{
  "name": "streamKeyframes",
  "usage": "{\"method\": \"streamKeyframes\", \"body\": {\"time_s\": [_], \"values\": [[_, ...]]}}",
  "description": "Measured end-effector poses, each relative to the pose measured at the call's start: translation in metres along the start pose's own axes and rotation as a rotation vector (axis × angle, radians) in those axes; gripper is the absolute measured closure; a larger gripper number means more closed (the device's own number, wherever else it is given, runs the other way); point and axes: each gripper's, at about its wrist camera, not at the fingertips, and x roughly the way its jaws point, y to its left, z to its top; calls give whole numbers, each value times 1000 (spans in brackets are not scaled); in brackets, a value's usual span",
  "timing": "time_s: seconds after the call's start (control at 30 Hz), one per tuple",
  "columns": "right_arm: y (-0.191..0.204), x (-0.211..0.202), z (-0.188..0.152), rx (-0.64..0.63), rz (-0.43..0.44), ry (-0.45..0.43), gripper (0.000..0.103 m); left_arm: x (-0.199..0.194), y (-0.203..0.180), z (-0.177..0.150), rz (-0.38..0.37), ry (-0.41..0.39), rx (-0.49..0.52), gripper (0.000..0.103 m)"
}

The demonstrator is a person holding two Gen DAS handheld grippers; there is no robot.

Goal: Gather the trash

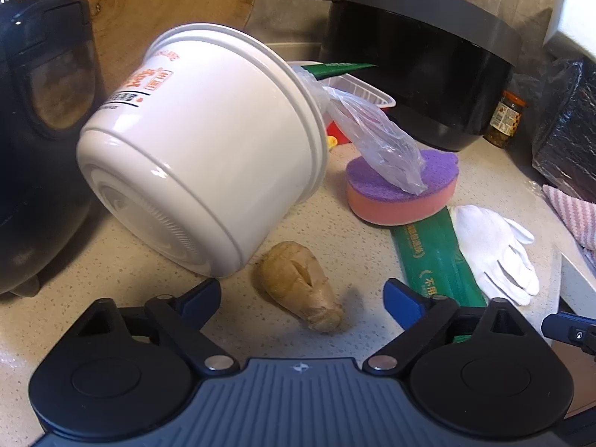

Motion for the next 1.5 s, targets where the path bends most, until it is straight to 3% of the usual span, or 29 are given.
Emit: {"method": "streamKeyframes", "body": {"time_s": [0.1,0.2,0.5,0.73,0.87,0.93,1.0,1.03,1.17,1.33,1.5], "values": [[1,5,1,-1,9,7,74,4,3,0,32,11,-21,28],[2,9,2,-7,23,14,74,0,10,1,1,3,-51,43],[15,23,16,-86,60,-1,75,-24,21,-5,-27,-41,-72,68],[28,37,35,-137,155,-34,75,-43,30,-19,41,-36,-72,74],[28,44,51,-159,155,-107,75,-56,50,-28,50,-30,-128,74],[24,53,58,-173,128,-127,75,-59,54,-26,-22,-35,-160,64],[18,64,63,-168,107,-111,75,-58,51,-20,-93,-47,-180,9],[13,69,64,-159,101,-100,75,-56,48,-17,-123,-65,-182,1],[-9,86,62,-71,142,-2,74,-40,26,-3,-116,-63,-131,0],[-32,90,64,29,233,10,77,-11,8,3,-81,0,-68,0],[-71,103,66,256,380,93,91,-3,-7,4,-77,5,6,0]]}}
